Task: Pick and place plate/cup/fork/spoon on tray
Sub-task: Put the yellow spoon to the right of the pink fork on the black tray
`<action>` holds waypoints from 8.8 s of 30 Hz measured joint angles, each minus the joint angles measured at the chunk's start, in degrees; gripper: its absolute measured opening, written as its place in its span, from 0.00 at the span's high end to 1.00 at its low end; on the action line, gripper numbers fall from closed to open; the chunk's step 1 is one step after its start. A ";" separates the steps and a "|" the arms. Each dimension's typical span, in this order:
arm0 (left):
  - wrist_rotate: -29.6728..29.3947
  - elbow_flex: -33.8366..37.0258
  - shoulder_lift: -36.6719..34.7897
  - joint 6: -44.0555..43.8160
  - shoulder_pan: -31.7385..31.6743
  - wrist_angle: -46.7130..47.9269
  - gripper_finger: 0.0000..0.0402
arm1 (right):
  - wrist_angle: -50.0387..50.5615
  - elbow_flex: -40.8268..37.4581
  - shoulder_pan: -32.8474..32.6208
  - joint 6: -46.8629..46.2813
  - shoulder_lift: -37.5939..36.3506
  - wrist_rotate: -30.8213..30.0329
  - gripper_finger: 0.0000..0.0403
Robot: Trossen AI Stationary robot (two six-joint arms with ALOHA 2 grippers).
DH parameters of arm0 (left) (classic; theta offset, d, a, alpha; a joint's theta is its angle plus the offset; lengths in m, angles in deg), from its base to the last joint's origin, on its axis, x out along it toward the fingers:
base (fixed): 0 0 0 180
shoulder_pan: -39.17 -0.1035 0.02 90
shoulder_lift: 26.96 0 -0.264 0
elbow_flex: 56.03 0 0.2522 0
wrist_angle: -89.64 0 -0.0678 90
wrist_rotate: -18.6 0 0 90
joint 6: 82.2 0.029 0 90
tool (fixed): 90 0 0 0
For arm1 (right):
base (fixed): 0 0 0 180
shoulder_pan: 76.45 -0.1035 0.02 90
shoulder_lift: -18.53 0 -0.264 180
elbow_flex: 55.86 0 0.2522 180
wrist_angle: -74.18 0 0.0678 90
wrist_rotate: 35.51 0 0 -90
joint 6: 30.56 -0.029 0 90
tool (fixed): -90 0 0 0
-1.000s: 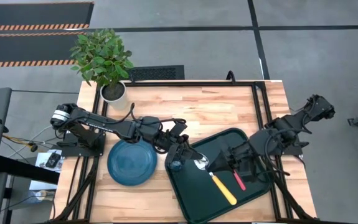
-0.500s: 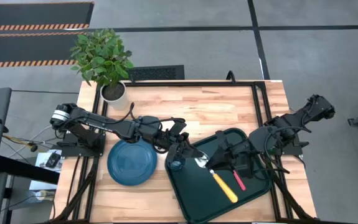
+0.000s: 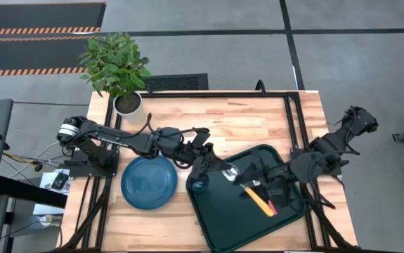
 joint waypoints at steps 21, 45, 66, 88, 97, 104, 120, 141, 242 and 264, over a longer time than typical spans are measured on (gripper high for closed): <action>-9.29 -0.04 0.07 9.22 -10.72 13.23 1.00 | 10.52 -0.02 -25.92 -32.47 -10.68 -19.81 0.39; 3.99 -44.37 38.33 22.61 -13.88 38.57 1.00 | 21.12 -0.02 -30.35 -48.56 -11.50 -24.96 0.39; 2.29 -56.94 54.58 26.62 -12.35 42.43 1.00 | 24.00 -0.04 -30.35 -52.08 -8.71 -24.76 0.39; 2.68 -57.33 54.47 30.27 -11.37 42.54 1.00 | 24.46 -0.04 -30.05 -52.46 -8.72 -24.89 0.39; 1.10 -57.31 54.51 31.92 -10.85 42.35 1.00 | 24.43 -0.04 -30.05 -53.28 -8.72 -24.94 0.39; -1.32 -57.31 54.51 33.05 -10.85 42.12 1.00 | 24.43 -0.04 -30.05 -53.37 -8.72 -24.94 0.39; -5.00 -57.31 54.51 35.24 -10.89 40.25 0.96 | 24.43 -0.04 -30.05 -53.55 -8.72 -24.91 0.39; -4.56 -57.31 54.51 35.44 -11.00 38.48 0.58 | 27.29 -0.33 -29.19 -57.82 -8.74 -24.91 0.39; -48.33 -57.30 15.80 25.64 20.48 85.60 0.45 | 19.01 -51.78 18.15 -105.41 0.49 11.17 0.79; -48.33 -57.29 15.82 24.63 20.48 85.55 0.45 | 28.23 -43.91 5.70 -125.26 0.43 12.09 0.88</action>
